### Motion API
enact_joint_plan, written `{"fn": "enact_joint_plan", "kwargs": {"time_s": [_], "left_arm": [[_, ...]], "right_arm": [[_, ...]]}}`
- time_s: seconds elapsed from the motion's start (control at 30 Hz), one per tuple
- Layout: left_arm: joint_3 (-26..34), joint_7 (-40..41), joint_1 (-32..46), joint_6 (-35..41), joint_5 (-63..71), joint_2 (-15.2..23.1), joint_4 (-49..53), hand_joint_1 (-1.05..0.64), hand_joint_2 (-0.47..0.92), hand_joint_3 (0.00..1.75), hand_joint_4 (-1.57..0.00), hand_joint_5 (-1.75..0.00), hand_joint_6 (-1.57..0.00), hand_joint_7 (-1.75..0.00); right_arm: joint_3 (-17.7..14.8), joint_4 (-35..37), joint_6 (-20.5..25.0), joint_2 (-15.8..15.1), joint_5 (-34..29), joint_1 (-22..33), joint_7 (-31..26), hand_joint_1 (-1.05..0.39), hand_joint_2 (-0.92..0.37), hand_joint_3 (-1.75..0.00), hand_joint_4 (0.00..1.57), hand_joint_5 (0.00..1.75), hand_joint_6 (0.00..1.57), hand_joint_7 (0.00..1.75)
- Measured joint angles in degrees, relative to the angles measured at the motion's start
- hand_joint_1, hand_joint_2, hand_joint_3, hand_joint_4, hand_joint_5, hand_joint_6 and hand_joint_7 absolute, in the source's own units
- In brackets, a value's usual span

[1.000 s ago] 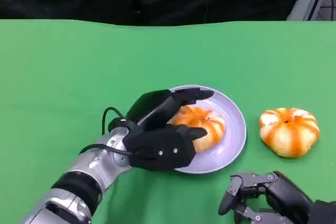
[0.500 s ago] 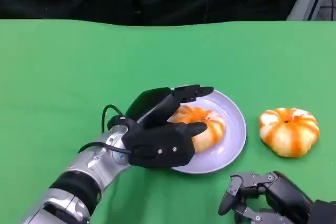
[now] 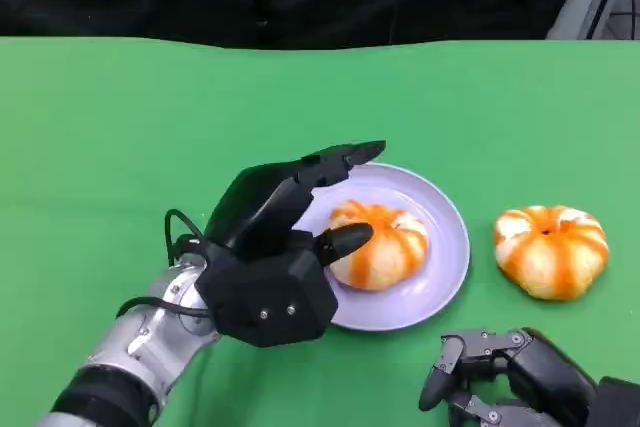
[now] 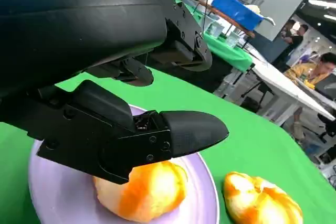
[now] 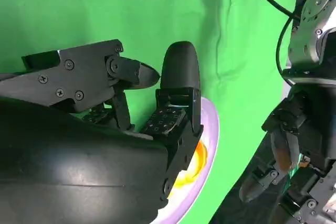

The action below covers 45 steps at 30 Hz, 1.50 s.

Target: Grasp the bread from the table and place it into the plate.

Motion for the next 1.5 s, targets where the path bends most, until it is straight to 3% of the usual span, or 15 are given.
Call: {"fn": "enact_joint_plan", "kwargs": {"time_s": [0.2,0.53,0.6,0.77,1.07,1.5], "left_arm": [[2.5,-0.2,1.2,-4.0,-4.4,-1.0,0.0,-0.84,0.92,0.67,-0.57,-0.02,-0.43,-0.01],[6.9,-6.3,3.9,-5.6,-13.6,-1.6,-4.6,-0.75,0.92,0.46,-0.64,-0.02,-0.48,-0.01],[7.2,-7.0,4.5,-5.5,-14.5,-1.7,-5.5,-0.71,0.92,0.32,-0.67,-0.02,-0.5,-0.01],[9.1,-8.8,7.5,-5.2,-17.4,-2.6,-7.7,-0.66,0.92,0.18,-0.71,-0.02,-0.52,-0.01],[11.8,-10.9,10.0,-4.6,-20.2,-2.9,-10.5,-0.63,0.92,0.12,-0.74,-0.02,-0.53,-0.01],[17.4,-21.3,14.7,-4.7,-34.1,-3.6,-11.3,-0.61,0.92,0.07,-0.79,-0.02,-0.59,-0.02]], "right_arm": [[0.0,0.0,0.0,-0.1,0.0,0.0,0.0,-0.03,-0.92,-0.47,0.72,1.53,0.81,1.09],[-0.1,1.7,-1.7,-0.1,0.0,-0.5,0.0,-0.04,-0.92,-0.48,0.73,1.51,0.82,1.07],[-0.1,2.1,-2.1,-0.1,0.0,-0.7,0.0,-0.04,-0.92,-0.48,0.73,1.5,0.82,1.06],[-0.2,2.3,-2.0,-0.2,0.0,-0.7,0.1,-0.04,-0.92,-0.48,0.73,1.5,0.83,1.05],[-0.2,2.3,-1.7,-0.2,0.0,-0.7,0.2,-0.04,-0.92,-0.47,0.73,1.52,0.83,1.05],[-0.3,2.4,-2.3,-0.3,0.1,-0.7,0.4,-0.06,-0.92,-0.47,0.73,1.53,0.83,1.05]]}}
